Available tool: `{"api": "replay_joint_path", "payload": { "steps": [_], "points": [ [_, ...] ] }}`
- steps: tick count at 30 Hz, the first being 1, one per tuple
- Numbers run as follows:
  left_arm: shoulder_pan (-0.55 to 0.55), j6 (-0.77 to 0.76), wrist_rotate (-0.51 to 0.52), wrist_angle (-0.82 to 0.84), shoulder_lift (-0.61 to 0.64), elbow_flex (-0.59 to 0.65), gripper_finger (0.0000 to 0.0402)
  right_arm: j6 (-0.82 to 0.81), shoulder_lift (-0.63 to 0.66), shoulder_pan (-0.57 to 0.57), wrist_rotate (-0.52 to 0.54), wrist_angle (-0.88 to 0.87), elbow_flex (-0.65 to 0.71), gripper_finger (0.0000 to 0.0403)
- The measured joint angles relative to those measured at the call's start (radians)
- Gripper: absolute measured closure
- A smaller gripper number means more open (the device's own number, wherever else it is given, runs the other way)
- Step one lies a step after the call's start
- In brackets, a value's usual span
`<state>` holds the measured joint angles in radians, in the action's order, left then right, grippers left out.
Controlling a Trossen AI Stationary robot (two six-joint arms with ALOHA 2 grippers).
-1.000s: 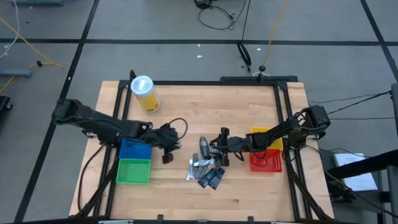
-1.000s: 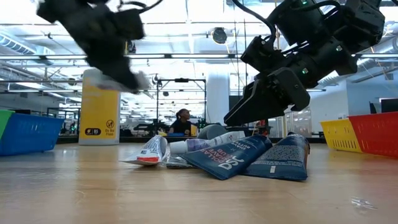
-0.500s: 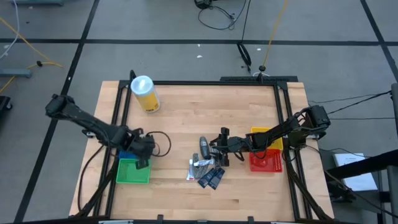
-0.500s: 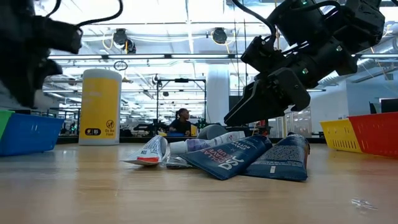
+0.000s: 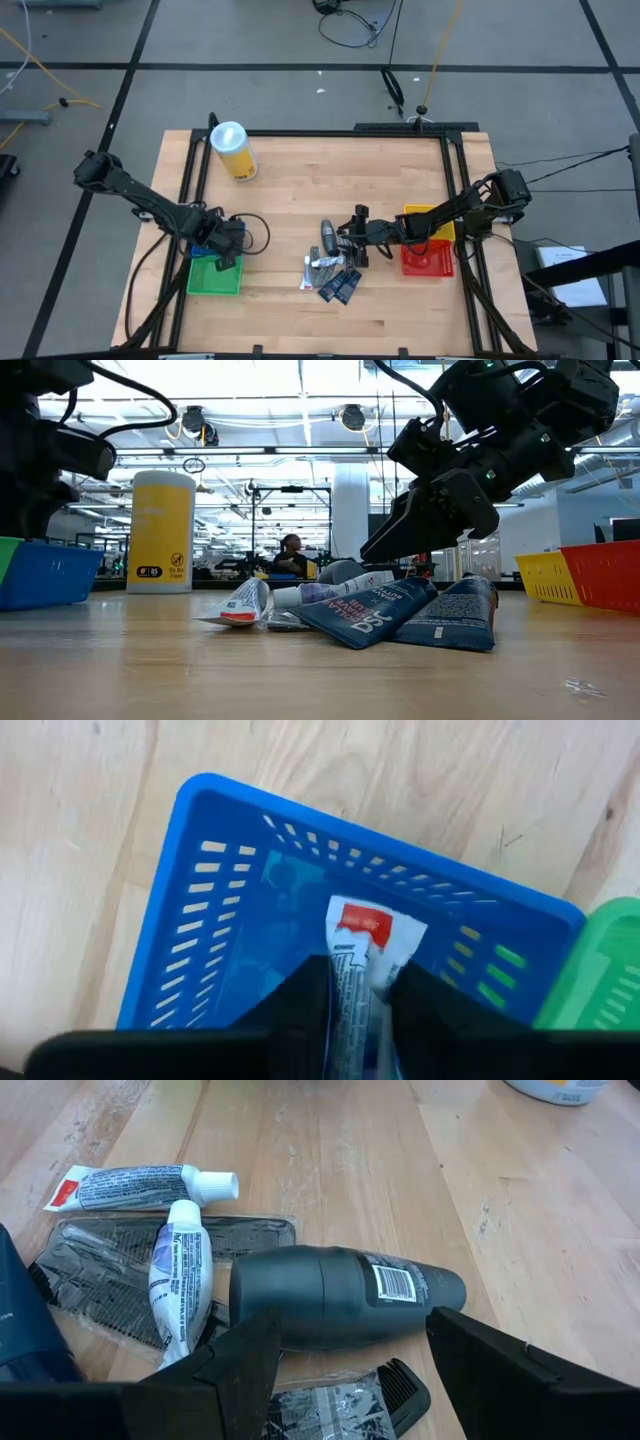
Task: Pick & Place Travel size toiletries
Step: Put the white toothpaste into the blue basket, then put the black comb into the red basket
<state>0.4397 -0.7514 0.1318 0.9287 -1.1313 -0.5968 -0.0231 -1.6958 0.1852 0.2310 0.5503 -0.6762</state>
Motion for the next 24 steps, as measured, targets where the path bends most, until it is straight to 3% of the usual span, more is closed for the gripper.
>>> {"api": "replay_joint_path", "payload": {
  "steps": [7, 11, 17, 24],
  "points": [
    [-0.041, -0.012, -0.014, 0.005, 0.0, -0.016, 0.0184, 0.001, 0.0, 0.0, 0.0, 0.005, 0.0, 0.0161],
    [-0.062, 0.02, 0.015, -0.068, 0.0, -0.057, 0.0144, 0.004, 0.0, 0.0, 0.0, 0.015, 0.0, 0.0161],
    [-0.059, 0.299, 0.175, -0.523, 0.001, -0.056, 0.0135, 0.008, 0.0, 0.0, 0.0, 0.009, -0.001, 0.0161],
    [-0.077, 0.585, 0.211, -0.988, -0.095, -0.049, 0.0135, -0.023, 0.095, 0.025, 0.004, -0.213, -0.003, 0.0161]
  ]
}}
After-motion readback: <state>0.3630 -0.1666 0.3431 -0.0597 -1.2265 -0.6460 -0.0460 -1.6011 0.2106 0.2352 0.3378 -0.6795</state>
